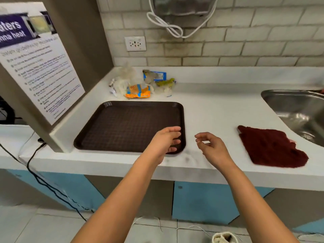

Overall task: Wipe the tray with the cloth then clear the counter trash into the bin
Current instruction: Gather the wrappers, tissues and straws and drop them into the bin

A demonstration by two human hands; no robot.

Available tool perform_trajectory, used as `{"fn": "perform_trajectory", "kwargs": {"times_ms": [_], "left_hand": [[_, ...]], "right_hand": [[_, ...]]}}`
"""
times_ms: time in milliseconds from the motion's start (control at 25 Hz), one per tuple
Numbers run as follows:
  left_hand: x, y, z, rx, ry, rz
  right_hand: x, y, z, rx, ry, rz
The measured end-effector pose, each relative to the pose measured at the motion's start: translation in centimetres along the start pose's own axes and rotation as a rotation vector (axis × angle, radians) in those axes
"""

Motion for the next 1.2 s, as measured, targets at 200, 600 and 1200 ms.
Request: {"fn": "perform_trajectory", "kwargs": {"times_ms": [200,600,1200], "left_hand": [[-6.9,3.5,3.1,-0.01,0.002,0.042],[-16.3,11.3,6.9,-0.001,0.022,0.097],[-20.4,22.3,12.5,0.206,0.461,0.397]], "right_hand": [[5.7,5.4,-2.7,-0.031,0.0,0.0],[11.8,12.2,-2.6,0.029,-0.068,0.025],[11.6,25.7,-0.1,-0.001,-0.153,0.028]]}}
Point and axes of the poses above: each hand's wrist, its own y-axis towards the middle knuckle, its own x-axis out of the palm, z = x × y, the point moved 8 cm from there along y, towards the middle knuckle, and after that the axes turned 8 degrees about -x, right-handed, at the moved point
